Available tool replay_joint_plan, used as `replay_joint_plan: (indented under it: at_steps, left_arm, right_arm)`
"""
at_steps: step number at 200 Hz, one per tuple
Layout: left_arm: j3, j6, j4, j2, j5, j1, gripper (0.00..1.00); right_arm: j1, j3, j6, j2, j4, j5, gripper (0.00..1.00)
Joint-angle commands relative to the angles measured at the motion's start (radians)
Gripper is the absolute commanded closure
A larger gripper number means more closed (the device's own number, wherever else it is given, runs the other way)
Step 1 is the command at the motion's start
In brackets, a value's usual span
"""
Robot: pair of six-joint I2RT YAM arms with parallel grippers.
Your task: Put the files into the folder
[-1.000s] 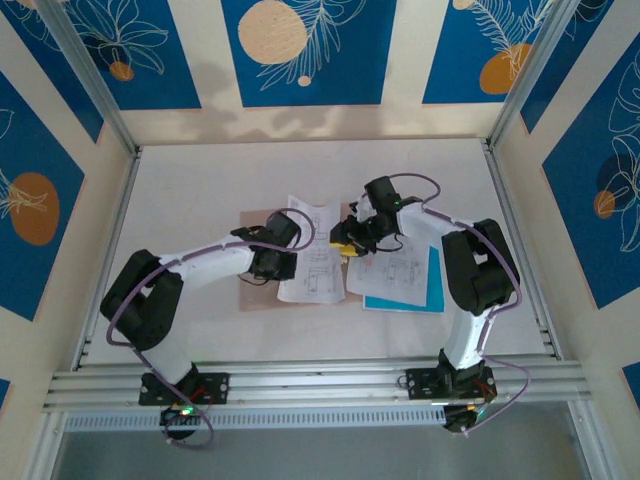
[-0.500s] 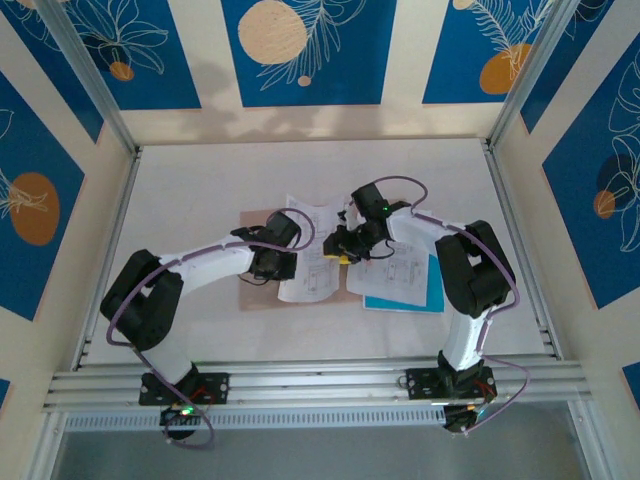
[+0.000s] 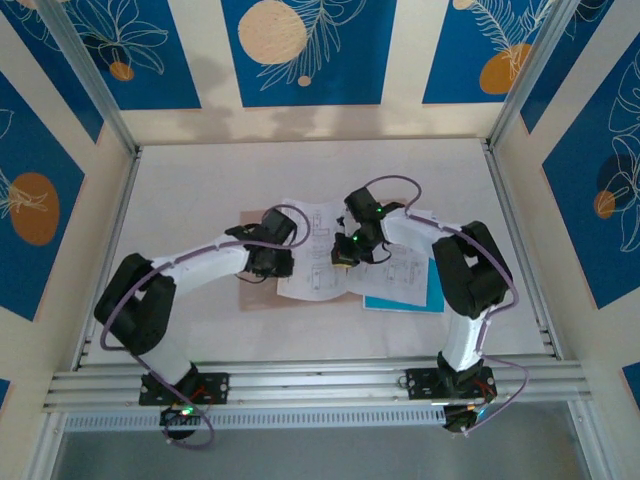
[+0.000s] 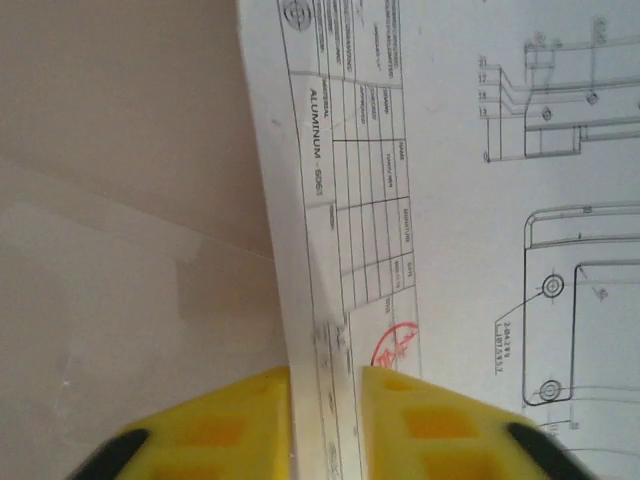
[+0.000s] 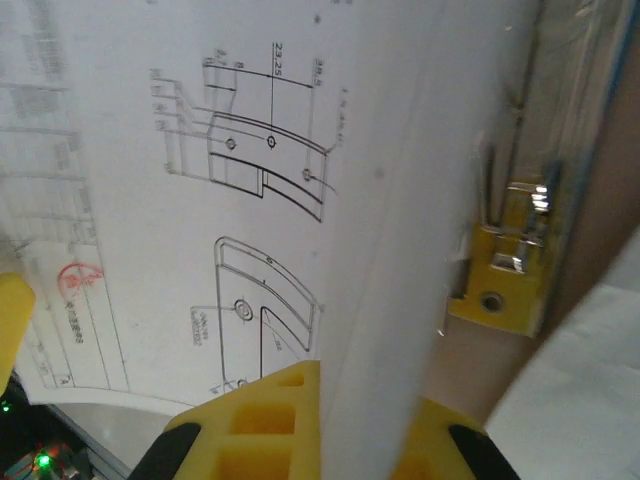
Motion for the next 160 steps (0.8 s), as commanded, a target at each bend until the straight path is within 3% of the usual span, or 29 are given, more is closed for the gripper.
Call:
replay_joint_plan:
  at_steps: [1, 41, 74, 160]
  left_arm:
    - [-0.048, -0.04, -0.032, -0.097, 0.012, 0.034, 0.68]
    - [-0.226, -0.118, -0.005, -0.247, 0.094, 0.067, 0.72]
    - [-0.34, -0.147, -0.01, -0.33, 0.089, 0.103, 0.81]
    - [-0.477, -0.172, 0.014, -0.383, 0.074, 0.158, 1.0]
  right_arm:
    - [-0.018, 0.004, -0.055, -0.088, -0.045, 0.085, 1.0]
    - [-0.041, 0.032, -0.13, -0.13, -0.064, 0.218, 1.0]
    - [-0.038, 0.042, -0.196, -0.193, -0.051, 0.315, 1.0]
    - [0.027, -0.003, -0.3, -0.363, -0.064, 0.429, 1.0]
